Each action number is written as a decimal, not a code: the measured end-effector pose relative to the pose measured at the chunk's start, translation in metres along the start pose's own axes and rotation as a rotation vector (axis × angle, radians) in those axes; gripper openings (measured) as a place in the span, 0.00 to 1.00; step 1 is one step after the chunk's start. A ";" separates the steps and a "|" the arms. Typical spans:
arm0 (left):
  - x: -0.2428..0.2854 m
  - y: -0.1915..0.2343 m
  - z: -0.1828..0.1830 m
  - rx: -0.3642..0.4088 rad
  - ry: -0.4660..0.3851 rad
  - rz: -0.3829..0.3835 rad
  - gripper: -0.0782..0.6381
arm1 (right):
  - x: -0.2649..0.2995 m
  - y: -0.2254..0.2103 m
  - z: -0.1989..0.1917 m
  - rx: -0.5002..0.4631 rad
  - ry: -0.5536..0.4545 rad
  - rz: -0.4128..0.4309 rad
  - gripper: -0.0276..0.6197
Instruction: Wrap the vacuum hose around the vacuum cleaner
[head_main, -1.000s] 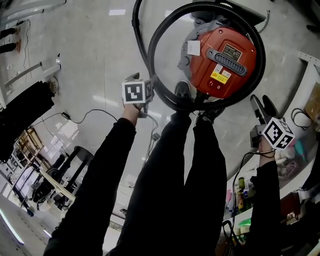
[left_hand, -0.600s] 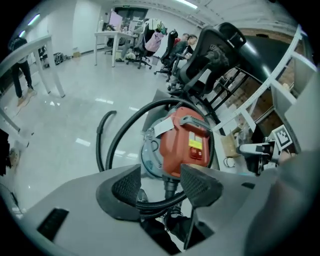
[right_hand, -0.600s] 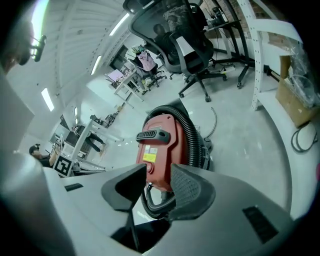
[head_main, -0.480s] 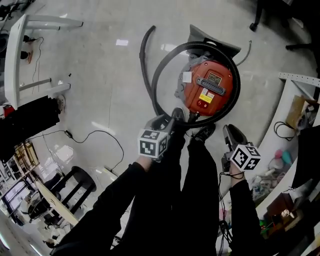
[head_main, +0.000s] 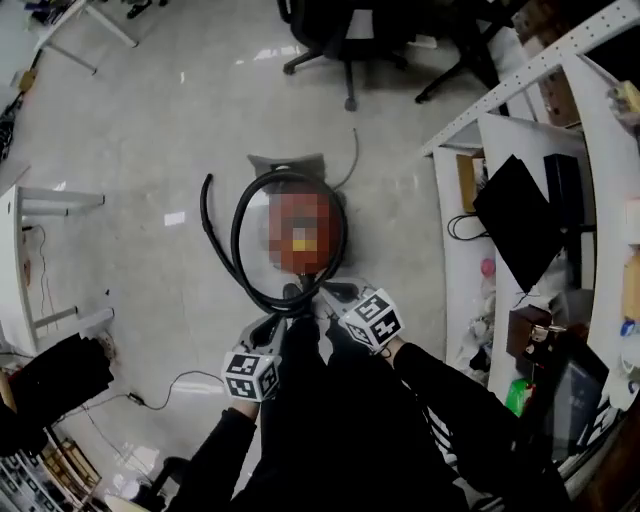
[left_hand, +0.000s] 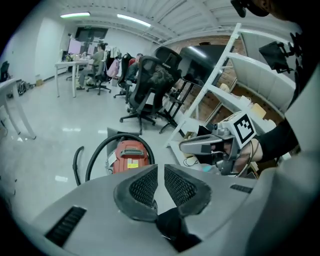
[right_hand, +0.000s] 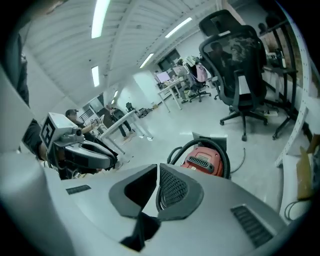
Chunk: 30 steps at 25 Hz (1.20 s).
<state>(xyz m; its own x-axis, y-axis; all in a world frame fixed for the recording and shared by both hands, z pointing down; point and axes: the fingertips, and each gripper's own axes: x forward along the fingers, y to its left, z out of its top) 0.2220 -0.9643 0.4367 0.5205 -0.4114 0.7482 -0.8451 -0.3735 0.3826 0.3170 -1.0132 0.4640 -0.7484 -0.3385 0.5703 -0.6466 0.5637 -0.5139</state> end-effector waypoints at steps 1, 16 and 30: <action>-0.007 -0.015 -0.001 0.014 -0.005 -0.002 0.19 | -0.010 0.007 -0.002 -0.022 0.008 0.003 0.09; -0.035 -0.085 0.033 0.200 -0.037 -0.202 0.19 | -0.070 0.060 0.015 -0.066 -0.043 -0.150 0.09; -0.149 0.054 -0.050 -0.008 -0.144 -0.143 0.19 | -0.031 0.199 0.010 -0.212 0.052 -0.167 0.09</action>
<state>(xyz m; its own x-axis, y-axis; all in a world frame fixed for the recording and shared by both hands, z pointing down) 0.0923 -0.8820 0.3728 0.6471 -0.4691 0.6010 -0.7617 -0.4307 0.4840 0.2106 -0.8985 0.3374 -0.6222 -0.4037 0.6708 -0.7106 0.6507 -0.2675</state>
